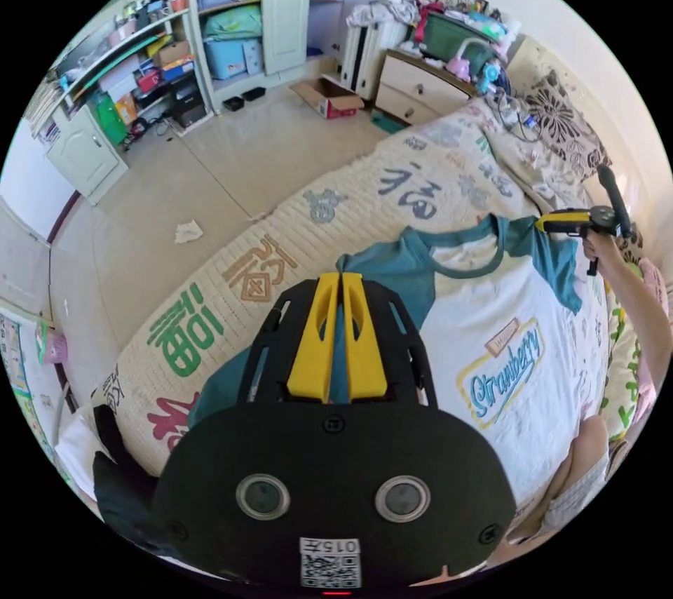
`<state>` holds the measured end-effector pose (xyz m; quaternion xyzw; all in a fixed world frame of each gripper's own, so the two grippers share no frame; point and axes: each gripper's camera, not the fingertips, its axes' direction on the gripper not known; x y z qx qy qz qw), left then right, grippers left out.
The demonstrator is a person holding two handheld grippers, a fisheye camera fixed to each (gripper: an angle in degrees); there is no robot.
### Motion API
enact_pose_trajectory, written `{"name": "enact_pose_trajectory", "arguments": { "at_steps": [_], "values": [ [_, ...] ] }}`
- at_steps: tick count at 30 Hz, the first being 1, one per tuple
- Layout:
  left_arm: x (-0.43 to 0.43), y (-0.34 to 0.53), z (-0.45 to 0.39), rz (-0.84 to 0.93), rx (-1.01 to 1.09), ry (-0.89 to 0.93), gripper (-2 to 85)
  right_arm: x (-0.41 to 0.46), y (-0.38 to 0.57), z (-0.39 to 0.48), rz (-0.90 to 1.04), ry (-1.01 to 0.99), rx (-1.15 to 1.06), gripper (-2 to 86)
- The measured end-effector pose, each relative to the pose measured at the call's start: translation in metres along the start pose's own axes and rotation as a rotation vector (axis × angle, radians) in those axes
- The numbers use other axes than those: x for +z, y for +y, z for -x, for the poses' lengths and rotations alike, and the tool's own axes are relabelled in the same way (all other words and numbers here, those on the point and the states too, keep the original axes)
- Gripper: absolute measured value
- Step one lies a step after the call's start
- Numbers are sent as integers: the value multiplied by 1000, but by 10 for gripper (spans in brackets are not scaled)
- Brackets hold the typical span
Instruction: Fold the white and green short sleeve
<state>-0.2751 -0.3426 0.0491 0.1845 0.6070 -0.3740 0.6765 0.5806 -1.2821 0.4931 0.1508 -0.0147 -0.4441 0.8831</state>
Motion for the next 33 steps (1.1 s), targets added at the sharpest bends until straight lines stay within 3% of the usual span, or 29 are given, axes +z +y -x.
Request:
{"name": "enact_pose_trajectory", "arguments": {
  "at_steps": [5, 8, 11, 14, 19, 21, 24, 27, 30, 33],
  "values": [
    [33, 10, 7, 159, -57, -114, 66, 17, 10, 4, 49, 76, 51, 69],
    [-2, 43, 12, 33, -38, -81, 78, -6, 54, -8, -74, 16, 99, 78],
    [-62, 113, 14, -80, -26, 34, 79, -34, 132, -21, -132, -204, 80, 83],
    [-95, 208, 19, -73, -97, 212, 74, -32, 223, -19, -2, -334, 121, 88],
    [-89, 362, 26, 140, -475, 374, 81, 7, 358, 2, 285, -393, 315, 74],
    [-83, 384, 20, 175, -514, 416, 89, 20, 379, 9, 321, -473, 347, 71],
    [-64, 393, 2, 234, -459, 405, 89, 25, 392, 14, 274, -405, 361, 61],
    [-58, 390, -4, 256, -408, 298, 46, 27, 393, 18, 314, -386, 269, 21],
    [-54, 393, 1, 272, -398, 416, 1, 34, 396, 23, 357, -484, 188, 1],
    [-64, 401, 5, 214, -421, 444, -6, 31, 405, 19, 349, -446, 183, -3]
  ]
}}
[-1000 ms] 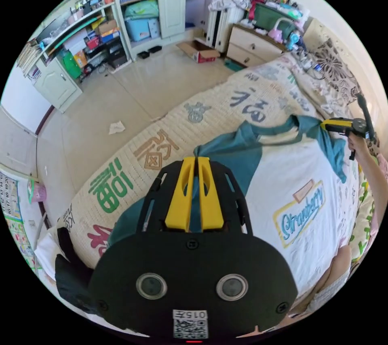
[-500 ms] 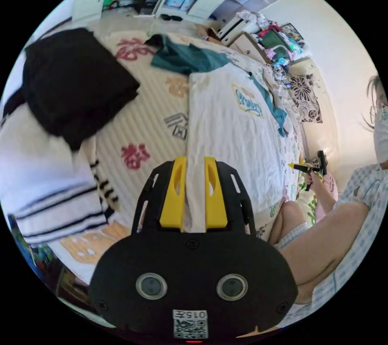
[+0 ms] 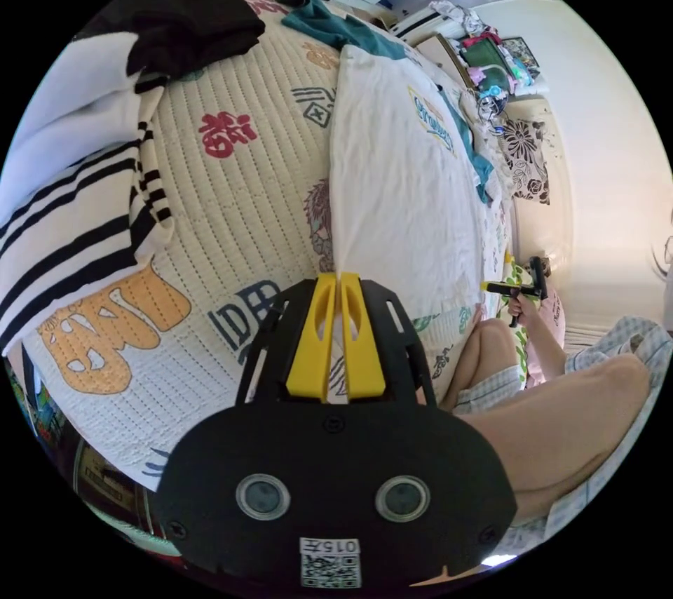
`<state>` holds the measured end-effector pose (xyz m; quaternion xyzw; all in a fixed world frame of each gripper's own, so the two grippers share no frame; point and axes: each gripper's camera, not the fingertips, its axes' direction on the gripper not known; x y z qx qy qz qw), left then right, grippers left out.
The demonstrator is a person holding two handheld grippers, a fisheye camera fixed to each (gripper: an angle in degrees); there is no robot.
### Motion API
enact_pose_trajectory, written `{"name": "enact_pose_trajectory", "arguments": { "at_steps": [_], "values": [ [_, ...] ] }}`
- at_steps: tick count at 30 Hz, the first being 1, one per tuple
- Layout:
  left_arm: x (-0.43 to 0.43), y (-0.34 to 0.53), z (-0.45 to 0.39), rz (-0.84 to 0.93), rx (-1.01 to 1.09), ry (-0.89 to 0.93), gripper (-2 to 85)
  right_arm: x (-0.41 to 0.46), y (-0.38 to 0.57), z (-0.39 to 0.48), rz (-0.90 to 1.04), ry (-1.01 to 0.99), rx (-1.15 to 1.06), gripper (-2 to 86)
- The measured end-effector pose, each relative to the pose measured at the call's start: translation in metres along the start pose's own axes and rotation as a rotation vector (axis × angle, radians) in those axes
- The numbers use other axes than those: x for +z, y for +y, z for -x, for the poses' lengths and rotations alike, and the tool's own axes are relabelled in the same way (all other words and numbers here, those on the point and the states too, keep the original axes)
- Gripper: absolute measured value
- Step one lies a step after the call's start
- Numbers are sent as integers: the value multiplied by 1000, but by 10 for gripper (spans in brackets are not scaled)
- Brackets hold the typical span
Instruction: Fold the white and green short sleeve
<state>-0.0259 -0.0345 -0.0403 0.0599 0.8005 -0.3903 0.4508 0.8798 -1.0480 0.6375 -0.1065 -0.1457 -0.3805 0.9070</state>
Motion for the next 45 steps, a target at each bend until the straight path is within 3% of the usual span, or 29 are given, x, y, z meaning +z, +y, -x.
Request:
{"name": "enact_pose_trajectory", "arguments": {
  "at_steps": [9, 14, 17, 19, 26, 31, 38, 45],
  "values": [
    [4, 13, -21, -30, 97, -94, 6, -3, 34, -12, -66, -47, 57, 11],
    [40, 16, -18, 46, 90, -126, 73, 21, 35, -17, -62, -7, 107, 65],
    [48, 19, -21, 7, 76, -119, 61, 24, 35, -9, -31, 70, 74, 50],
    [58, 16, -35, 39, 120, -188, 49, 27, 36, 1, 2, 138, 28, 8],
    [95, 12, -76, 51, 258, -397, 35, 48, 35, 33, 58, 364, -12, -2],
    [105, 8, -69, 27, 224, -286, 10, 56, 37, 38, 132, 430, -51, -3],
    [117, 2, -73, 59, 194, -252, 4, 43, 50, 10, 188, 269, 59, 3],
    [117, -15, -68, 202, 115, -99, 31, 20, 94, -17, 91, 207, 127, 75]
  ]
}}
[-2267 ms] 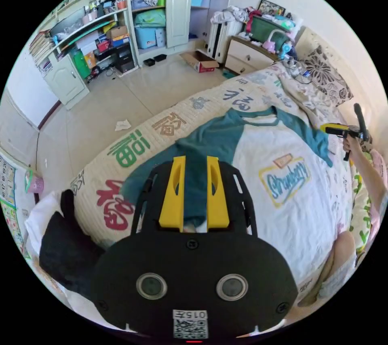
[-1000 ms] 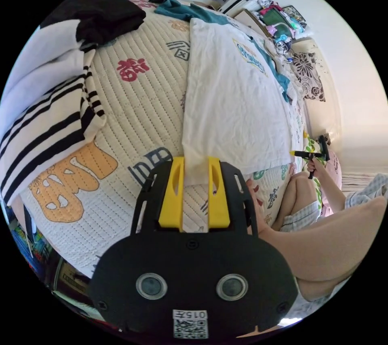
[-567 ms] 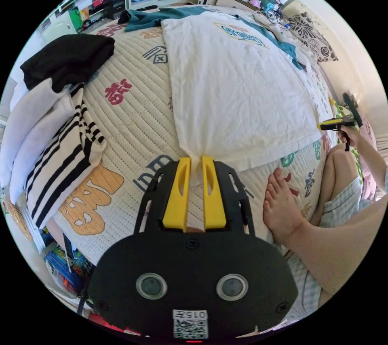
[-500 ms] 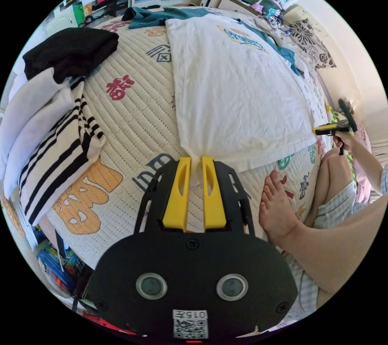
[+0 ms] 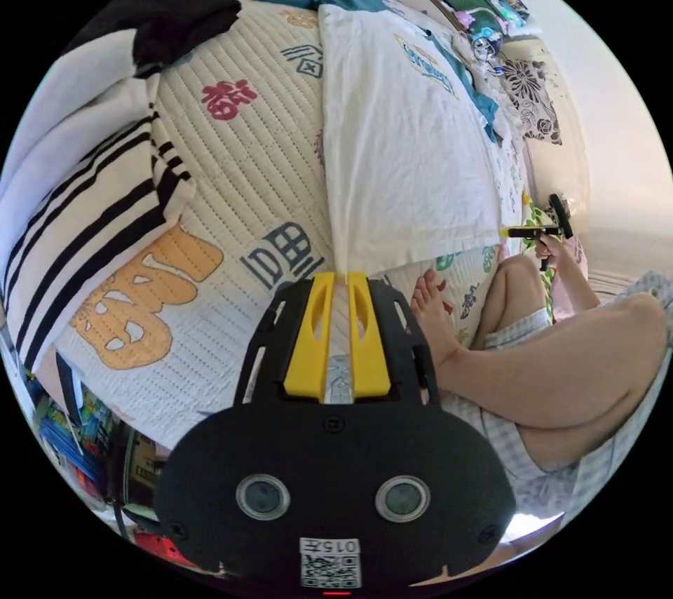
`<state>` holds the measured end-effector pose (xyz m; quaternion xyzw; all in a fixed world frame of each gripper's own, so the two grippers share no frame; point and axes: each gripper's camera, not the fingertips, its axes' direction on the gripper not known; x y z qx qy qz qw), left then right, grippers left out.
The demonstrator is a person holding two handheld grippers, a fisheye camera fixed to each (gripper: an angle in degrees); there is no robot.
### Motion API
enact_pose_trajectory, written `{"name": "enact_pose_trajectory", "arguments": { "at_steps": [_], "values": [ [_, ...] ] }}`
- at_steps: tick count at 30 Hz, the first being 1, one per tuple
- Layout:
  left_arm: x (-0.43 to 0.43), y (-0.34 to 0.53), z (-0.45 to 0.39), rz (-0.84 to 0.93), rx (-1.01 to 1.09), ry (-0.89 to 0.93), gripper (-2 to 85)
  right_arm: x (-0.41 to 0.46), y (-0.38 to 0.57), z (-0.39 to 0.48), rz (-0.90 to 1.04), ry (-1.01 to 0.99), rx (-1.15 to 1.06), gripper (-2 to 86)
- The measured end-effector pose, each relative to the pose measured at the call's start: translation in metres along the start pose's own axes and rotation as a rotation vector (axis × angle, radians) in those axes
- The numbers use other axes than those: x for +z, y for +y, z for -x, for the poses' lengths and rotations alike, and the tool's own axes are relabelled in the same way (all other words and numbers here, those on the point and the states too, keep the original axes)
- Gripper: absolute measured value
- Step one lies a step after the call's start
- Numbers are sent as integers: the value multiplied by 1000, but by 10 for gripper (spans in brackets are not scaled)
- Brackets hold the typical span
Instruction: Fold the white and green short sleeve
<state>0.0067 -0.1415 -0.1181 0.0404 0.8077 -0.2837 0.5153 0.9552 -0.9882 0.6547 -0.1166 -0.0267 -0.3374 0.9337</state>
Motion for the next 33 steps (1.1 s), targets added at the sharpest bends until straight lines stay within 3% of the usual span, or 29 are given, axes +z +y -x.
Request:
{"name": "enact_pose_trajectory", "arguments": {
  "at_steps": [3, 6, 9, 13, 17, 22, 28, 33],
  "values": [
    [-38, -7, -7, -93, -34, -162, 75, -17, 21, -28, -148, 11, 96, 78],
    [-64, -62, -57, -214, 94, -279, 100, -36, 32, -56, -382, -83, 182, 73],
    [-52, -149, -141, -305, 397, -236, 88, -48, 27, -70, -575, -169, 217, 70],
    [7, -282, -266, -340, 683, -18, 95, -60, 9, -76, -778, -203, 247, 70],
    [71, -375, -366, -331, 747, -6, 105, -62, -9, -85, -819, -178, 304, 72],
    [165, -470, -464, -196, 699, -24, 108, -55, -24, -112, -791, -280, 341, 73],
    [236, -508, -515, -128, 694, -121, 93, -48, -32, -128, -757, -382, 342, 45],
    [256, -515, -521, -137, 706, -195, 21, -51, -33, -127, -752, -391, 300, 4]
  ]
}}
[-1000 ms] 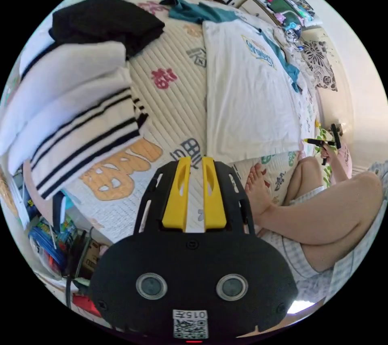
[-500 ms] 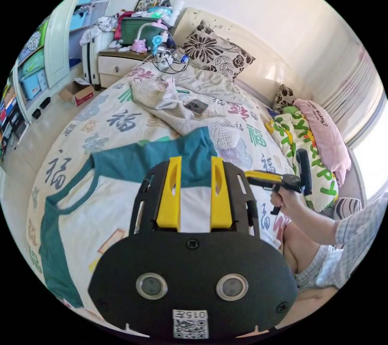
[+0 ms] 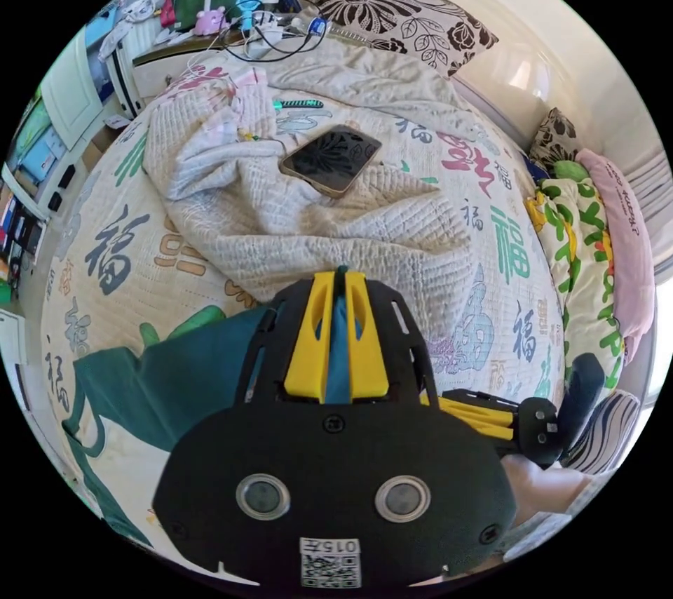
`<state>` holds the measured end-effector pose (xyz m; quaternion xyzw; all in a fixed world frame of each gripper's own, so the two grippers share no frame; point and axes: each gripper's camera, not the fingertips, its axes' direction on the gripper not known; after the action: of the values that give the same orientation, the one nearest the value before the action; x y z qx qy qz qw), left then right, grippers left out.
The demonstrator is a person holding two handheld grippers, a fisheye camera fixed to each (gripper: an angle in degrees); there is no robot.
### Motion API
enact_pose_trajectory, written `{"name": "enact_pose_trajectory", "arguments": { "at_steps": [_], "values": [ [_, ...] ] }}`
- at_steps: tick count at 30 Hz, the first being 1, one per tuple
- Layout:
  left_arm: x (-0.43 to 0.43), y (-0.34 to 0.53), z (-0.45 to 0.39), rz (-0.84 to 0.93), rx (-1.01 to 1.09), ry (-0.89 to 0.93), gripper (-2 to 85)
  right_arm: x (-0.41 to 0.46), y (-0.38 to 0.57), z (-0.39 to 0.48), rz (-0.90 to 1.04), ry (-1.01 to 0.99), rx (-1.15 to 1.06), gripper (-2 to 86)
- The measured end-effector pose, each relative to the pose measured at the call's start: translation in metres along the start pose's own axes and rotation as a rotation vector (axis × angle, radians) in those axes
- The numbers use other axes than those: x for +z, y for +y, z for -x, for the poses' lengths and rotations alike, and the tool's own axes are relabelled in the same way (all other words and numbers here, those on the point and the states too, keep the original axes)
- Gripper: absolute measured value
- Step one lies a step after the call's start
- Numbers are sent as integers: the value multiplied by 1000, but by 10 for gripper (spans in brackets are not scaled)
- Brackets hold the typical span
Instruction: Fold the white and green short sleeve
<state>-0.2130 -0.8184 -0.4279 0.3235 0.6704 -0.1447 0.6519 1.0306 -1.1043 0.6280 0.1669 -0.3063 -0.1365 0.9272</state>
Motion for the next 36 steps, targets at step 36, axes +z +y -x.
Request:
{"name": "enact_pose_trajectory", "arguments": {
  "at_steps": [36],
  "values": [
    [-141, 233, 194, -238, -183, 89, 63, 104, 10, 272, 131, 154, -496, 24]
  ]
}}
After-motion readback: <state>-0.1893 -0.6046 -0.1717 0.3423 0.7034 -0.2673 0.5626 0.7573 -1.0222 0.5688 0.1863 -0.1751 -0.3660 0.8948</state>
